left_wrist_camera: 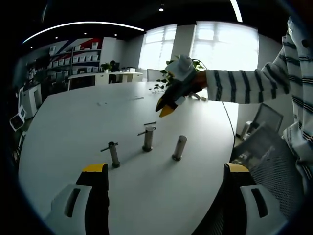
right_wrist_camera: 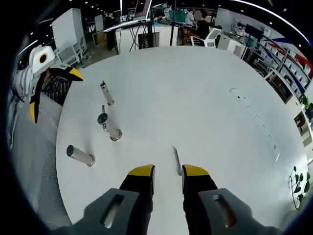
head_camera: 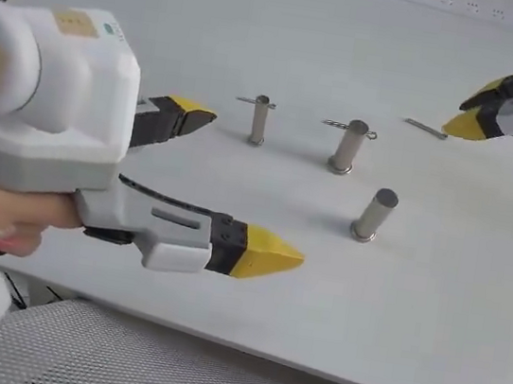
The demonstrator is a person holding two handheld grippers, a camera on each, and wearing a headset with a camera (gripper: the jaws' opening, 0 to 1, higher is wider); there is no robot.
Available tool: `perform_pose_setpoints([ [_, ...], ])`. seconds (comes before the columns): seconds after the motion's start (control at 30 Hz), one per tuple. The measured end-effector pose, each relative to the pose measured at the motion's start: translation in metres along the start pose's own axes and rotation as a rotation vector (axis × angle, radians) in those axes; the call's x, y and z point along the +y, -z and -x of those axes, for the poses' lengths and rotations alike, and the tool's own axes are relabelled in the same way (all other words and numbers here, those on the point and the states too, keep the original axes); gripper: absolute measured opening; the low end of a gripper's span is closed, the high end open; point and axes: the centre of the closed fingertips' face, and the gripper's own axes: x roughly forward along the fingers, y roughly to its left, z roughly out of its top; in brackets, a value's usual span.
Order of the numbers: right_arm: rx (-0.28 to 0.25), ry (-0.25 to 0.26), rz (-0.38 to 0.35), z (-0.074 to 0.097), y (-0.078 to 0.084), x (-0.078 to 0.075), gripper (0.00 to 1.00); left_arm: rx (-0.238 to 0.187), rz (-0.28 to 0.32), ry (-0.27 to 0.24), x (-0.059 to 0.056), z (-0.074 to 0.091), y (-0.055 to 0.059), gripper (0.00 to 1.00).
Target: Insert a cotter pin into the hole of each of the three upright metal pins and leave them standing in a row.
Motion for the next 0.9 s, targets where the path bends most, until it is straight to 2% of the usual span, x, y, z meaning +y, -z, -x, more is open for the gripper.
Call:
perform_pose_setpoints([
  [0.17,0.066,0.006,0.035,-0.013,0.012,-0.01,0.13,0.014,0.02,-0.012,0.005,0.003,0.007,0.96],
  [0.27,0.084,-0.002,0.038,-0.014,0.016,-0.006,0.1,0.026,0.025,-0.018,0.008,0.005,0.01,0.95],
  [0.37,0.104,-0.009,0.051,-0.017,0.016,-0.005,0.08,0.017,0.038,-0.027,0.01,0.006,0.011,0.94],
  [0.43,0.119,-0.014,0.06,-0.023,0.018,-0.007,0.08,0.011,0.056,-0.03,0.011,0.006,0.011,0.94],
  [0.57,0.139,-0.023,0.064,-0.033,0.021,-0.011,0.07,0.017,0.051,-0.039,0.013,0.007,0.012,0.93],
  [0.63,0.144,-0.023,0.066,-0.031,0.017,-0.008,0.06,0.011,0.055,-0.04,0.012,0.007,0.011,0.93],
  [0.77,0.171,-0.028,0.087,-0.033,0.022,-0.009,0.04,0.008,0.06,-0.042,0.013,0.008,0.012,0.93],
  [0.9,0.178,-0.065,0.111,-0.034,0.022,-0.004,0.0,-0.003,0.081,-0.038,0.011,0.007,0.01,0.92],
])
